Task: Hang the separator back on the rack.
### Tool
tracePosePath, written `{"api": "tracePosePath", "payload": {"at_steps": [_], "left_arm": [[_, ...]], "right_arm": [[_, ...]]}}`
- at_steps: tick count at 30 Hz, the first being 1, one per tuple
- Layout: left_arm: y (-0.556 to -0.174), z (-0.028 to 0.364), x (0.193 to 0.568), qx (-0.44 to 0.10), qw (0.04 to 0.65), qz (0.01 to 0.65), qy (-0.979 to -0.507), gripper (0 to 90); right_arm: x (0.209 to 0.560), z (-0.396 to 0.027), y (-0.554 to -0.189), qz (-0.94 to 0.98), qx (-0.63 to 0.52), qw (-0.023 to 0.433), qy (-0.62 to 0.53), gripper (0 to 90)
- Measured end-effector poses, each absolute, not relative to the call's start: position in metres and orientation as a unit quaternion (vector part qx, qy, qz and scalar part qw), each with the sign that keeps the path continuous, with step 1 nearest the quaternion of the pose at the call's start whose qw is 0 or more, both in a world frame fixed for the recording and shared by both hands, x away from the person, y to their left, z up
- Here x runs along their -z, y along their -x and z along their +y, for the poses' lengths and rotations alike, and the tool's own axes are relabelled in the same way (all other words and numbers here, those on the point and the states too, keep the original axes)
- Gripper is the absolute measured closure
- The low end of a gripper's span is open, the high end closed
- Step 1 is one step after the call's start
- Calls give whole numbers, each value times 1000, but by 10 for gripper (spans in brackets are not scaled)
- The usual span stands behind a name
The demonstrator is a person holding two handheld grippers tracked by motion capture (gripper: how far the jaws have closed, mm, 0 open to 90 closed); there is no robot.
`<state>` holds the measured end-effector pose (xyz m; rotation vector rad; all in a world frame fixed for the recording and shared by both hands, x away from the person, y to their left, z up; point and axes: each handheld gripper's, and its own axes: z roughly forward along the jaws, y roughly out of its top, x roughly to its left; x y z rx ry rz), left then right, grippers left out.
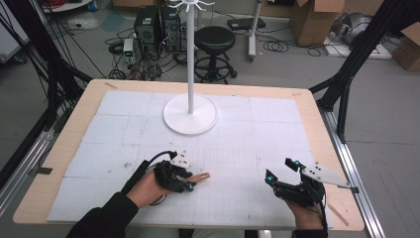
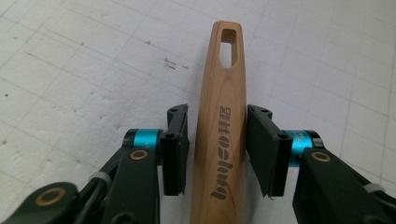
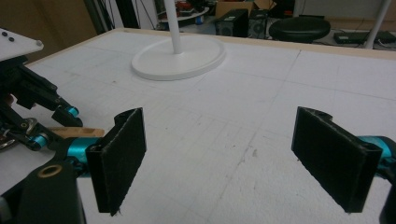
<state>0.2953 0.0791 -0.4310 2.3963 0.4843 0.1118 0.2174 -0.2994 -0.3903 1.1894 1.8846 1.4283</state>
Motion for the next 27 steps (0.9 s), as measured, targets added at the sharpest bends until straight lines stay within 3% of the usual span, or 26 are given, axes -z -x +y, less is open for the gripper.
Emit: {"api": "tracePosePath", "payload": {"at_steps": [4,12,18,27], "left_arm": [[-294,76,429,-53,327,184,-925,663],[-292,76,426,-58,327,187,-925,673],[-289,89,407,-36,402,202,-893,674],[-278,107,385,-31,467,194,-862,674]], "right_arm": [[390,-299,-217,690,-523,245,-436,162],[389,-301,-216,685,-526,248,-439,166],[389,-299,-217,688,-534,230,-433,193],[385,-291,-217,682,-571,196,-414,192]]}}
